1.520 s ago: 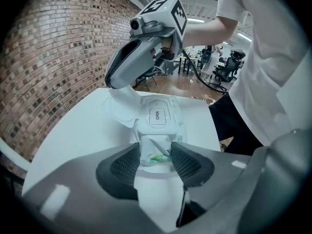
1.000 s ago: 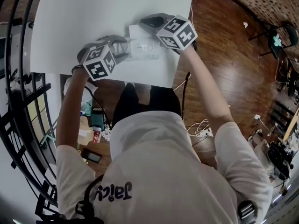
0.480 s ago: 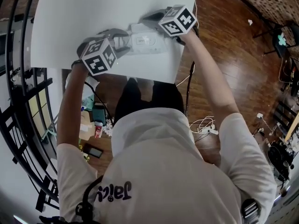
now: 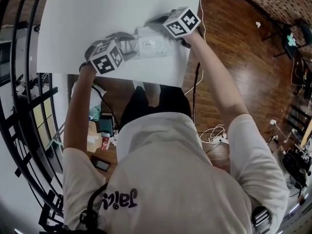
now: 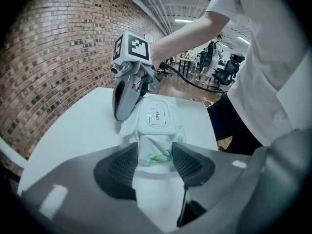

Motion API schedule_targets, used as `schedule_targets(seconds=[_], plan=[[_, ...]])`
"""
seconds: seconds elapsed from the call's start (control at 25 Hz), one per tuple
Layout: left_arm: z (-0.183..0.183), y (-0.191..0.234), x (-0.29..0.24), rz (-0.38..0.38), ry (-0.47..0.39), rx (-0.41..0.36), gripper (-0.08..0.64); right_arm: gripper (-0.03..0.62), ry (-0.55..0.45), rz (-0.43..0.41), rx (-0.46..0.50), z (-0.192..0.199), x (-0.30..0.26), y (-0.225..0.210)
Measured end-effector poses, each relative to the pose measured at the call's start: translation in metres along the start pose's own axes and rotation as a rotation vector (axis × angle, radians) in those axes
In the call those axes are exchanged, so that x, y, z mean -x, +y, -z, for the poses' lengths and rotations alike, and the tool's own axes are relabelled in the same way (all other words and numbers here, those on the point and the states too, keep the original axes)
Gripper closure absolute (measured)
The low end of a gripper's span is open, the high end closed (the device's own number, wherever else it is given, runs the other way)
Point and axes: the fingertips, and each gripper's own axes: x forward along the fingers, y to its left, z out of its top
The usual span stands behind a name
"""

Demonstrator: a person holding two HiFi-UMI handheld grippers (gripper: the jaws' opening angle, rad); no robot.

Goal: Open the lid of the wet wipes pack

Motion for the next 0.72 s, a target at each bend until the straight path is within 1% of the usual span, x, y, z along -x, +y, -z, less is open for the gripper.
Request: schedule_targets(seconds=[0.12, 0.24, 0.32, 0.4, 0.56, 0.72], plan=[[-0.002, -0.004, -0.001, 0.002, -0.024, 0.032, 0.308, 0.603, -0.081, 0.055, -0.018, -0.013, 0.020, 0.002], [-0.005, -0.010, 0.004, -0.020, -0.065, 0.067, 0.298, 0.603, -0.169, 0.102, -0.001, -0.035, 0.049, 0.015], [-0.006, -0.016, 0.011, -0.030, -0.102, 0.096, 0.327, 0.603, -0.215, 0.144, 0.005, -0.044, 0.067, 0.026], [-0.008, -0.022, 0.023, -0.046, -0.144, 0.120, 0.333, 0.603, -0.268, 0.193, 0.005, -0.050, 0.083, 0.039], [-0.013, -0.036, 0.052, -0.099, -0.256, 0.171, 0.345, 0.603, -0.364, 0.297, 0.001, -0.047, 0.107, 0.076], [-0.027, -0.042, 0.081, -0.175, -0.381, 0.267, 0.373, 0.603, -0.414, 0.406, -0.017, -0.029, 0.123, 0.108]])
